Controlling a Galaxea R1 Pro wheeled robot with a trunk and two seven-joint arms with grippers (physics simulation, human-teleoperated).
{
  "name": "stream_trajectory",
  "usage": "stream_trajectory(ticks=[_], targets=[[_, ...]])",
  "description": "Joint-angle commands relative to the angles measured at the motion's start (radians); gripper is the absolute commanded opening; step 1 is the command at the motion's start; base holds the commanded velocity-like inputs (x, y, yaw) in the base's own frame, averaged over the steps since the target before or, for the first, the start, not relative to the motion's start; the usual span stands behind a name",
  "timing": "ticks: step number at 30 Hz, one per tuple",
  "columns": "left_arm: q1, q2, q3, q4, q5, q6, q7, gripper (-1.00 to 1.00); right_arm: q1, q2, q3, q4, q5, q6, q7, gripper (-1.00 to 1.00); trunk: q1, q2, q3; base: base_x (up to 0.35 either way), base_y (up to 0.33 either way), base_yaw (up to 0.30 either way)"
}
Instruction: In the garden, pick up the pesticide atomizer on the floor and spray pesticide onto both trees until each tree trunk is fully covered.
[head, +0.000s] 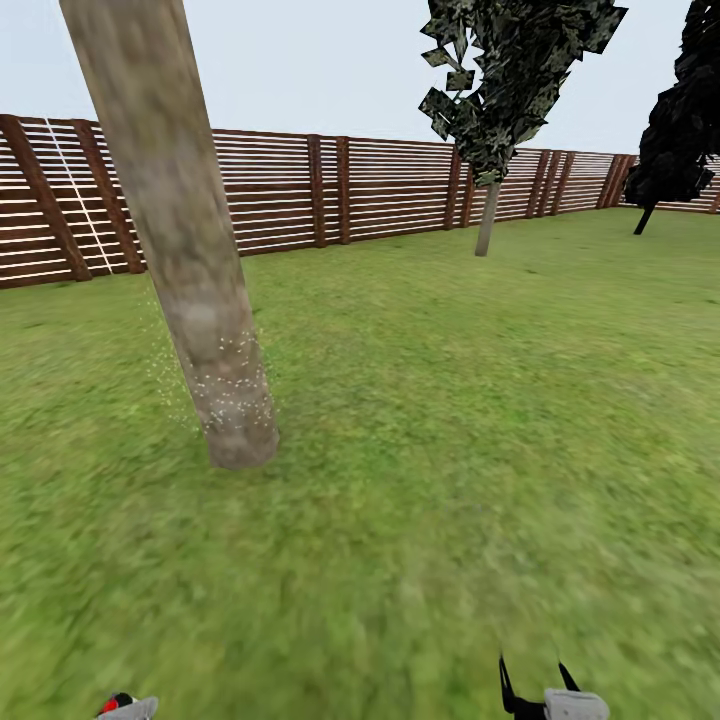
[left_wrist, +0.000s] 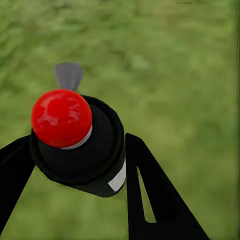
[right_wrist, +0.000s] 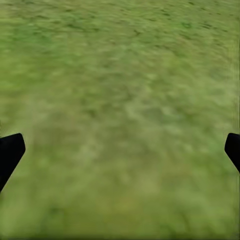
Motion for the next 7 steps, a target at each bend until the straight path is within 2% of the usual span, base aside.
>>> stream_trajectory(ticks=[1,7], targets=[[0.000,-0.001,0.000,-0.001,-0.001,0.000,0.000,-1.00,0.000,0.000,0.000,0.000,0.000,0.000,0.000,1.00,0.000,0.000,0.000,0.000,0.000,0.000],[0.000,-0.004,-0.002,0.000,-0.005,0.000,-0.001,-1.00,0.001,0.000,0.001,0.000,0.000,0.000,0.001,1.00,0.000,0.000,0.000,0.000,0.000,0.000]])
